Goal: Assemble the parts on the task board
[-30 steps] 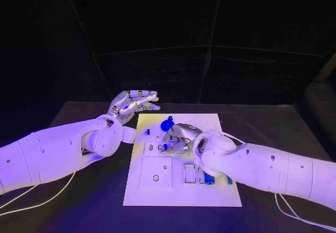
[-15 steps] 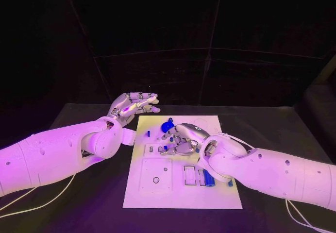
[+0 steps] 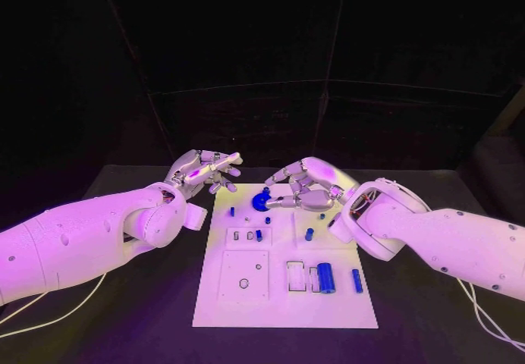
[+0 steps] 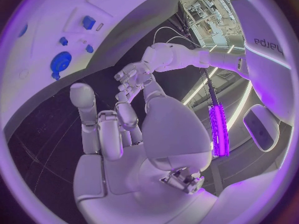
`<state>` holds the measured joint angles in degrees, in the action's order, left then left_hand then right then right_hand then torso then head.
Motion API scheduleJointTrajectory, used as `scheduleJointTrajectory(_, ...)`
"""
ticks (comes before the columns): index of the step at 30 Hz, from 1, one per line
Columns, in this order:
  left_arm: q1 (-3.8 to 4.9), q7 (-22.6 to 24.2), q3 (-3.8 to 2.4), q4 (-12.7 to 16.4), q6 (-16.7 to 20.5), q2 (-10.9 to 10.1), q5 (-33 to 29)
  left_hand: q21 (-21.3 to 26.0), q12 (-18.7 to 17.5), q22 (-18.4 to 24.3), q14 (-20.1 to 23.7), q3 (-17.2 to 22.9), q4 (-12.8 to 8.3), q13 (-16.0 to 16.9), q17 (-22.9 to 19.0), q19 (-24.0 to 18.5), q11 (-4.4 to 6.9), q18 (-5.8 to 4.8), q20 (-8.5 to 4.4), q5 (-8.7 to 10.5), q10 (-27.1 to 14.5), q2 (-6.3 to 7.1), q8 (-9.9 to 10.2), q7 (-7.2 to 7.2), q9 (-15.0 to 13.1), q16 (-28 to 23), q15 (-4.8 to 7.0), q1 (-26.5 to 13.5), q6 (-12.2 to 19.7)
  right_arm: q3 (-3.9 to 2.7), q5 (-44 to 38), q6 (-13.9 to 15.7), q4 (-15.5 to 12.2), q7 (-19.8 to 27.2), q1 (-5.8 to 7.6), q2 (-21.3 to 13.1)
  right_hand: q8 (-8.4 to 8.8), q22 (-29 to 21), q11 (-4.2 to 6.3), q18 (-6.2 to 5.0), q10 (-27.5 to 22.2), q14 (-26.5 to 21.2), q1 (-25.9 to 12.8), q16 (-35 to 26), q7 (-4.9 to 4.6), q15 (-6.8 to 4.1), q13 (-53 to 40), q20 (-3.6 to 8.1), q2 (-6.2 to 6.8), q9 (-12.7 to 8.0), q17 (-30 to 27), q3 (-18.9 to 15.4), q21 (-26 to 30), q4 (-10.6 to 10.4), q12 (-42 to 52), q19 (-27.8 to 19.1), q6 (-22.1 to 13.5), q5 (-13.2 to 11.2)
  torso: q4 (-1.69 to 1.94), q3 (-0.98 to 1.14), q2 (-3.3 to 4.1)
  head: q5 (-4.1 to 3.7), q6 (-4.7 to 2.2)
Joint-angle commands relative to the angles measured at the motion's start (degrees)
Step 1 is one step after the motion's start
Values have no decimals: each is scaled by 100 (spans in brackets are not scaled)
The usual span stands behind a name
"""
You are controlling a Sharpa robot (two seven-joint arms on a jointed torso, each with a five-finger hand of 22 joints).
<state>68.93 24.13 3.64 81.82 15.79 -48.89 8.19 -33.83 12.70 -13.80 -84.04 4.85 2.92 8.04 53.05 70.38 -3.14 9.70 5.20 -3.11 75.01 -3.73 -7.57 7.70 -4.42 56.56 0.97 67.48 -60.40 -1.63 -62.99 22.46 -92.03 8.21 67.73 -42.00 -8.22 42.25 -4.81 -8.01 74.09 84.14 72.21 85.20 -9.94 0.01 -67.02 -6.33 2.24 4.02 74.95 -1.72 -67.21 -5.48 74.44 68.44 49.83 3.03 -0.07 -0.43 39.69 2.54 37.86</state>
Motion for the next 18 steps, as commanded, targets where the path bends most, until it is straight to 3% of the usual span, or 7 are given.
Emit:
scheduleJointTrajectory(1, 19, -1171, -1, -29, 158, -27, 1073, -376, 345, -220, -385, -119, 107, 340, 1391, 210, 99, 72, -108, -2, 220, 17, -85, -83, -59, 1364, 97, -65, -153, -33, 914, -109, -60, 471, 130, -159, -45, -8, 6, -41, -58, 350, 34, -19, 28, 26, 15, 1, -79, 8, 477, -51, 29, -1, -15, -37, 26, 31, 24, 4, -73, -12, 31)
scheduleJointTrajectory(3, 27, -1698, -1, -19, -16, -46, 1579, -688, 740, -417, -436, -182, 145, 714, 2221, 299, 133, 74, -186, -38, 281, 29, -211, -199, -149, 2131, 200, -70, -274, -47, 1162, -135, -53, 501, 234, -275, -54, -11, 8, -42, -56, 352, 63, -19, 31, 23, 13, 4, -112, 7, 480, -69, 30, -3, -13, -37, 30, 48, 24, 8, -96, -22, 53)
scheduleJointTrajectory(5, 40, -2144, -1, 2, -261, -50, 2062, -854, 1023, -536, -430, -165, 171, 1005, 2516, 254, 200, 41, -186, 8, 207, -50, -323, -230, -235, 2392, 233, -47, -341, -54, 1354, -142, -8, 518, 314, -354, -68, -9, 14, -42, -45, 354, 99, -19, 37, 19, 4, 8, -150, 8, 482, -91, 29, -3, -5, -34, 42, 76, 18, 9, -117, -31, 67)
scheduleJointTrajectory(8, 94, -2977, -2, 46, -766, -2, 2951, -1088, 1520, -707, -445, -322, 307, 1509, 2859, 176, 253, 62, -225, 14, 47, -32, -493, -268, -386, 2688, 217, -165, -340, -62, 1663, -141, 165, 533, 459, -482, -91, -6, 24, -40, -38, 356, 174, -22, 45, 10, 6, 16, -214, 5, 481, -153, 27, 0, -5, -27, 54, 197, 1, 8, -157, -25, 99)
scheduleJointTrajectory(12, 223, -3727, -1, 35, -1215, 134, 3640, -1334, 2276, -906, -452, -626, 562, 2261, 3076, -2, 286, 47, -216, 26, -374, -65, -827, -283, -691, 2869, 230, -298, -189, -65, 1826, -163, 379, 521, 563, -587, -102, -32, 27, -44, -45, 349, 213, -41, 47, 6, 23, 21, -238, 1, 449, -216, 41, 1, -17, -35, 53, 281, -10, 12, -202, 13, 126)
scheduleJointTrajectory(16, 375, -4399, 1, 2, -1344, 281, 4252, -1464, 2615, -1024, -448, -913, 760, 2620, 3128, -152, 242, 58, -184, 25, -753, -104, -1120, -247, -952, 2903, 199, -323, 64, -66, 1880, -204, 515, 497, 602, -630, -103, -64, 28, -49, -56, 342, 220, -59, 48, 5, 40, 22, -240, -1, 416, -238, 58, -1, -29, -50, 50, 303, -12, 26, -238, 40, 163)
scheduleJointTrajectory(18, 464, -4684, 15, -30, -1346, 383, 4564, -1506, 2659, -1057, -469, -913, 684, 2657, 3204, -161, 229, 73, -197, 7, -773, -103, -1194, -264, -1011, 2963, 201, -180, 93, -66, 1893, -224, 573, 481, 613, -625, -104, -70, 28, -50, -50, 342, 224, -58, 48, 5, 31, 22, -242, -1, 418, -247, 61, -1, -24, -52, 49, 311, -2, 36, -258, 40, 178)
